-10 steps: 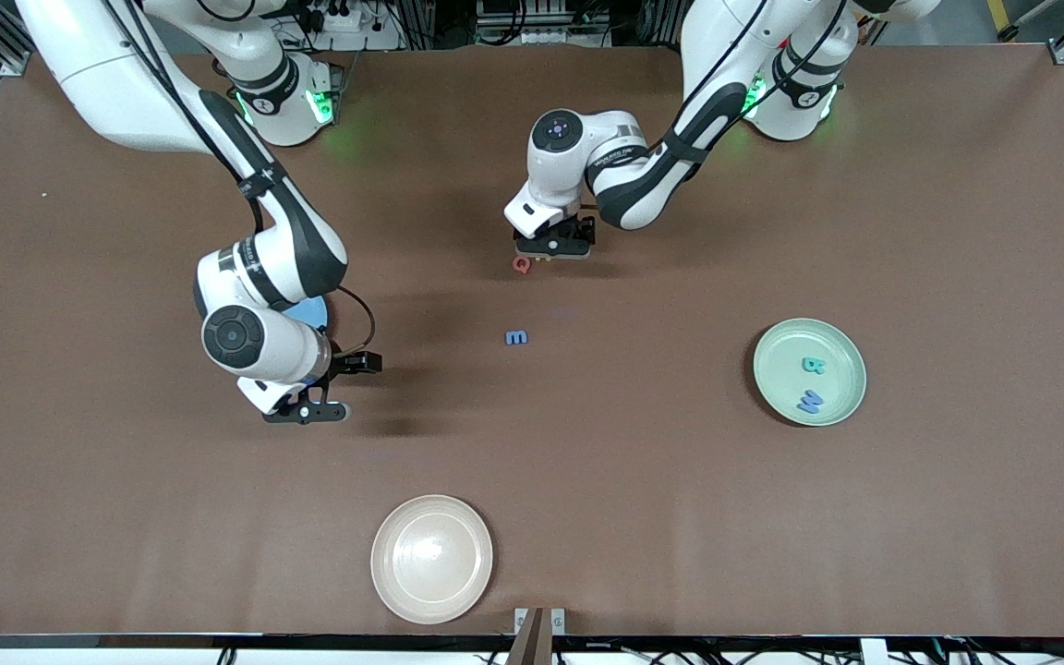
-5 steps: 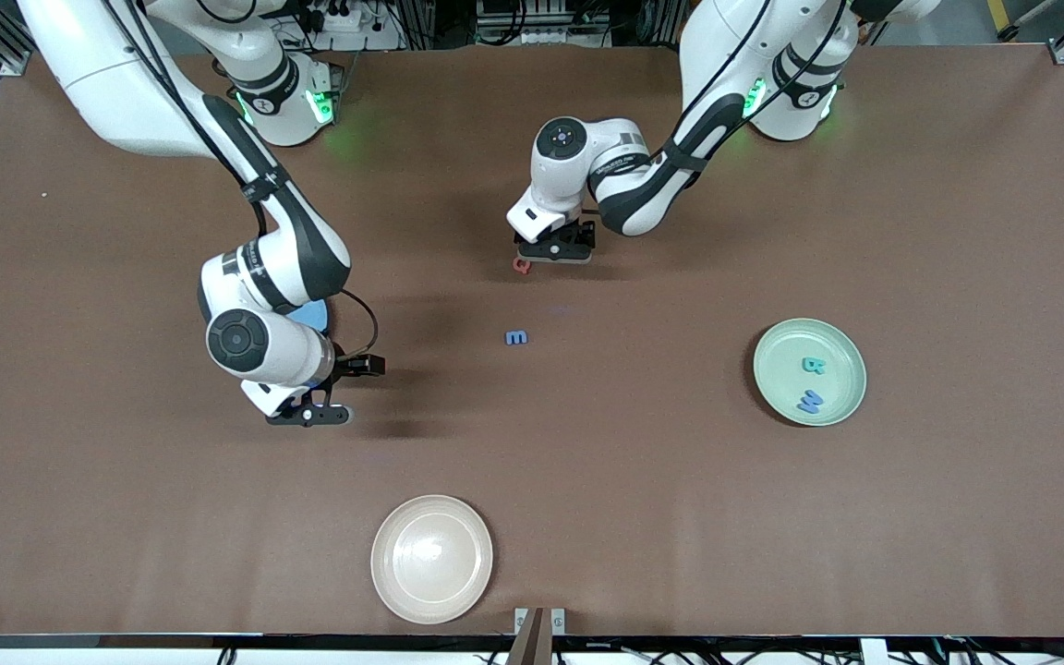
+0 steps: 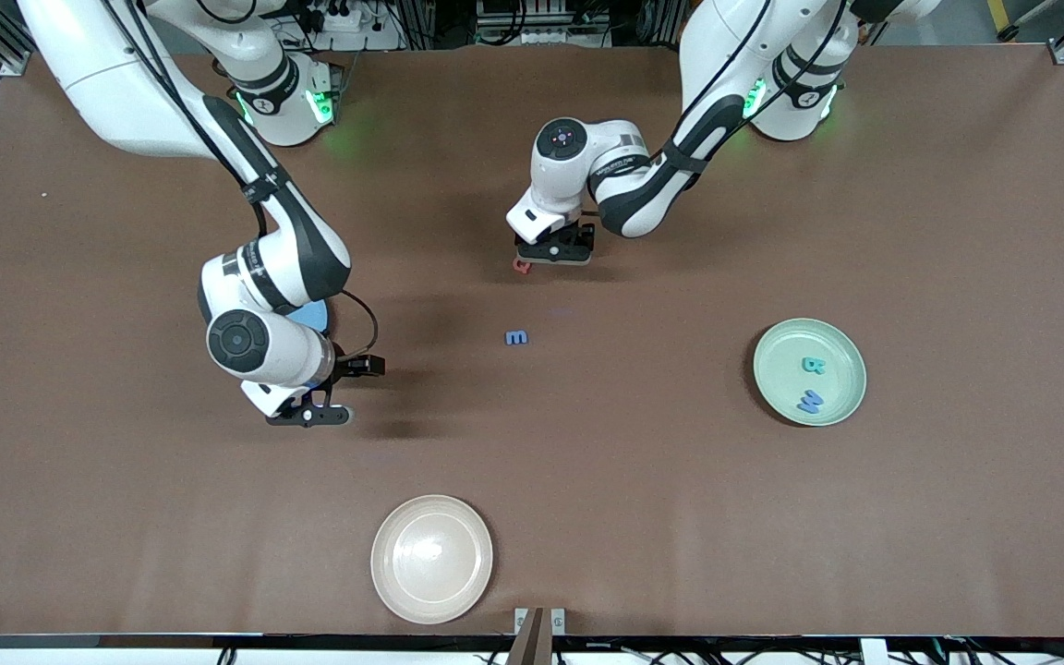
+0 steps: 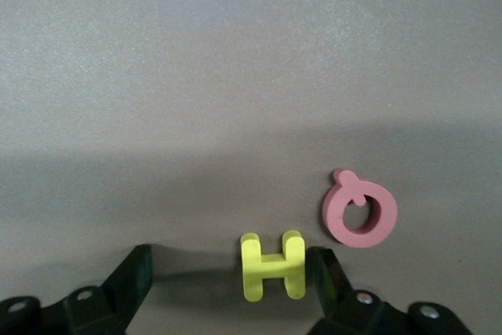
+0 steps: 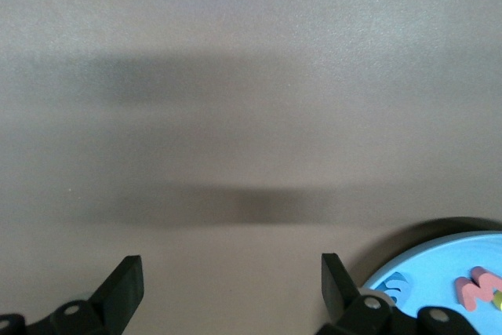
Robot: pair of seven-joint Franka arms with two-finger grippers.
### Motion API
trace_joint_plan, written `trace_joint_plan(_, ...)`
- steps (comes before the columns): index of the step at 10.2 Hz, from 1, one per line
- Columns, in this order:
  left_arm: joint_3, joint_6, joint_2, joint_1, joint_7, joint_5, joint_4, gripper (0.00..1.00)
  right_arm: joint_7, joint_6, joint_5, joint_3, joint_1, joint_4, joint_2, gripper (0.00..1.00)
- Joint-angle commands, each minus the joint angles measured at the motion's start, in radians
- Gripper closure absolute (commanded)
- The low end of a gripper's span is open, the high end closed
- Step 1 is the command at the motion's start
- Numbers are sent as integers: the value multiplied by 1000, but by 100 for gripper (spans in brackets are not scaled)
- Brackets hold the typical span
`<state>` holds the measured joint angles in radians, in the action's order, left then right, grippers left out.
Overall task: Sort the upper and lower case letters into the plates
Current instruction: 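Carry the H to the green plate while the right gripper reaches the m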
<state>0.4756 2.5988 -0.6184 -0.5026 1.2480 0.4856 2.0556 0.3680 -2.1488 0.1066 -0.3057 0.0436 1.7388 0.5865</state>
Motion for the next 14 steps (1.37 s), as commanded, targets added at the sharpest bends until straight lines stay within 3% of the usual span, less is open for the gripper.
trace_joint_plan(1, -57, 10, -15, -65, 39, 36, -18, 20, 20, 6, 27, 2, 9, -19, 12, 0)
trace_joint_plan(2, -60, 10, -14, -73, 39, 36, -19, 28, 20, 6, 25, 2, 9, -19, 12, 0)
trace_joint_plan(3, -66, 9, -14, -79, 41, 36, -17, 46, 20, 6, 25, 2, 9, -19, 12, 0)
trace_joint_plan(5, -110, 9, -9, -122, 41, 30, -17, 93, 20, 6, 25, 2, 9, -19, 13, 0)
trace_joint_plan(6, -112, 7, -3, -122, 41, 27, -17, 100, 20, 4, 27, 2, 9, -19, 13, 0)
trace_joint_plan(10, -103, -58, 106, -64, 33, 24, -15, 100, 25, 4, 12, 0, 9, -27, 13, 0)
trace_joint_plan(14, 55, -189, 251, 195, -25, 22, 0, 100, 114, 4, 12, -1, 96, -73, 24, 0)
